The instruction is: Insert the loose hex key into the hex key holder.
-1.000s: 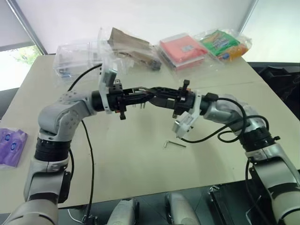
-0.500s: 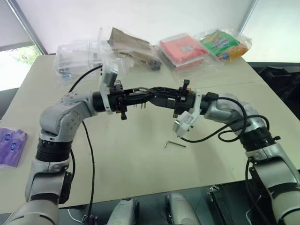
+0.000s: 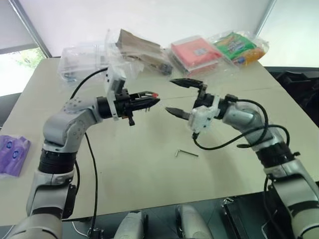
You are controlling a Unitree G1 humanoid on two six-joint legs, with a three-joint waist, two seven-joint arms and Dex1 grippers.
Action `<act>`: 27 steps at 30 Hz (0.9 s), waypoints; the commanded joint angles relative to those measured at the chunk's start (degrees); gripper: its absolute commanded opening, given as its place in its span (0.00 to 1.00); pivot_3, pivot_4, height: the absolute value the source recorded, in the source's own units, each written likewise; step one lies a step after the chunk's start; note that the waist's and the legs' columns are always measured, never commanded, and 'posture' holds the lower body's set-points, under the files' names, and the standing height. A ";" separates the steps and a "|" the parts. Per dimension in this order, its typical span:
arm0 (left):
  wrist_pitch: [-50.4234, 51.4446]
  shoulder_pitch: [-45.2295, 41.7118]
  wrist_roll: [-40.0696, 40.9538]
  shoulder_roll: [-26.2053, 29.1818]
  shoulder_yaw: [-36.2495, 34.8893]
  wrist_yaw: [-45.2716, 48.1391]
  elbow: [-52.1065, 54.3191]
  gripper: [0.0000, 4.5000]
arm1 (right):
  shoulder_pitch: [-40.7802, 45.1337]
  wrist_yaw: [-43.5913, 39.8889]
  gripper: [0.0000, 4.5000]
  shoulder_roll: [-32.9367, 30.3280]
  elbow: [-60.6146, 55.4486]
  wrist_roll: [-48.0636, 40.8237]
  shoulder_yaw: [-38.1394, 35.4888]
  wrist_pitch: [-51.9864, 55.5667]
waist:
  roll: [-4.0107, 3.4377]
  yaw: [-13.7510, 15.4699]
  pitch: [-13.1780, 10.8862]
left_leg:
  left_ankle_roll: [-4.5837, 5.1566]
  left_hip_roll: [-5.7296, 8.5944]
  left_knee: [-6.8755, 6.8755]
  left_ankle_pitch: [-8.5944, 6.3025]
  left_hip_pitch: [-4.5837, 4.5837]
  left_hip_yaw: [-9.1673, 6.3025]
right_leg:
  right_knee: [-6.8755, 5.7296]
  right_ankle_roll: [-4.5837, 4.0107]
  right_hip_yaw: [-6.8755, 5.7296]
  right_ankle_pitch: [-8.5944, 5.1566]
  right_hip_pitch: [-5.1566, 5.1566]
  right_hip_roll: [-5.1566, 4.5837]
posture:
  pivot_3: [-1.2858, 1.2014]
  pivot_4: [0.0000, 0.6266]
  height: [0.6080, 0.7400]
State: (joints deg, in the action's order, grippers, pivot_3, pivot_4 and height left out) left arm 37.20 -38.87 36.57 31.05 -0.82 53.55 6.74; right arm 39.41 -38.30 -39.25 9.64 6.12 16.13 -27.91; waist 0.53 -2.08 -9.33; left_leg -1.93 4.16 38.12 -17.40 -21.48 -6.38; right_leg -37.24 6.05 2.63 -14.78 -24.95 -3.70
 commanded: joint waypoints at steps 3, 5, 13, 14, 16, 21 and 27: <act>-1.65 1.91 -0.85 -0.05 -0.76 -1.46 3.52 0.06 | -6.36 -17.19 1.00 -9.63 -17.05 -23.09 -5.39 44.51 | -0.01 0.99 0.00 | 0.08 0.00 0.05 -0.05 -0.04 0.01 | 0.03 0.00 0.00 0.00 0.00 -0.02 | 0.52 0.24 1.00; -1.52 2.38 -0.93 -0.19 -0.90 -1.98 3.84 0.06 | -8.76 -19.49 1.00 -12.12 -21.04 -26.85 -6.03 53.45 | -0.01 1.19 0.00 | 0.30 -0.04 0.06 -0.17 -0.02 0.01 | 0.03 0.00 0.01 0.00 0.00 -0.03 | 0.52 0.24 1.00; -0.71 2.37 -0.27 -0.50 -1.41 -3.24 4.38 0.06 | -14.24 -17.50 1.00 -11.98 -27.95 -30.05 -5.14 71.01 | 0.01 1.52 0.00 | 0.39 -0.03 0.06 -0.22 -0.01 0.01 | 0.04 0.00 0.00 0.00 0.04 -0.09 | 0.52 0.24 1.00; -0.55 2.24 -0.10 -0.56 -1.52 -3.44 4.35 0.06 | -14.65 -16.83 1.00 -11.38 -28.23 -29.36 -4.63 71.20 | 0.01 1.52 0.00 | 0.37 -0.03 0.07 -0.21 0.00 0.01 | 0.04 0.00 0.00 0.00 0.04 -0.09 | 0.52 0.24 1.00; -0.07 2.07 0.44 -0.70 -1.90 -3.85 4.46 0.06 | -15.24 -15.52 1.00 -10.23 -28.71 -27.96 -3.53 71.23 | 0.01 1.50 0.00 | 0.35 -0.03 0.07 -0.19 0.00 0.01 | 0.04 0.00 -0.01 0.00 0.04 -0.09 | 0.52 0.24 1.00; 1.71 1.54 2.47 -1.52 -3.31 -5.57 4.73 0.06 | -15.48 -12.64 1.00 -7.37 -27.97 -25.07 -1.36 71.74 | 0.01 1.48 -0.01 | 0.30 -0.03 0.07 -0.17 0.00 0.01 | 0.04 0.00 -0.01 0.00 0.03 -0.09 | 0.52 0.24 1.00; 2.72 1.88 3.37 -1.35 -3.84 -6.59 5.63 0.06 | -15.92 -10.32 1.00 -6.00 -26.28 -20.38 1.51 70.61 | 0.02 1.49 -0.01 | 0.11 -0.01 0.08 -0.06 0.00 0.01 | 0.04 0.00 -0.02 0.00 0.03 -0.07 | 0.52 0.24 1.00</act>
State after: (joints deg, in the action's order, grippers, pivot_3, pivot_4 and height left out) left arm 39.81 -36.04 38.62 29.33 -3.09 47.23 9.87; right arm 23.35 -49.34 -45.78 -16.03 -15.76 17.36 43.66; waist 0.54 -0.59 -9.33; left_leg -1.82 4.14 38.20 -17.47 -21.49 -6.37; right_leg -37.20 6.06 2.61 -14.78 -24.92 -3.77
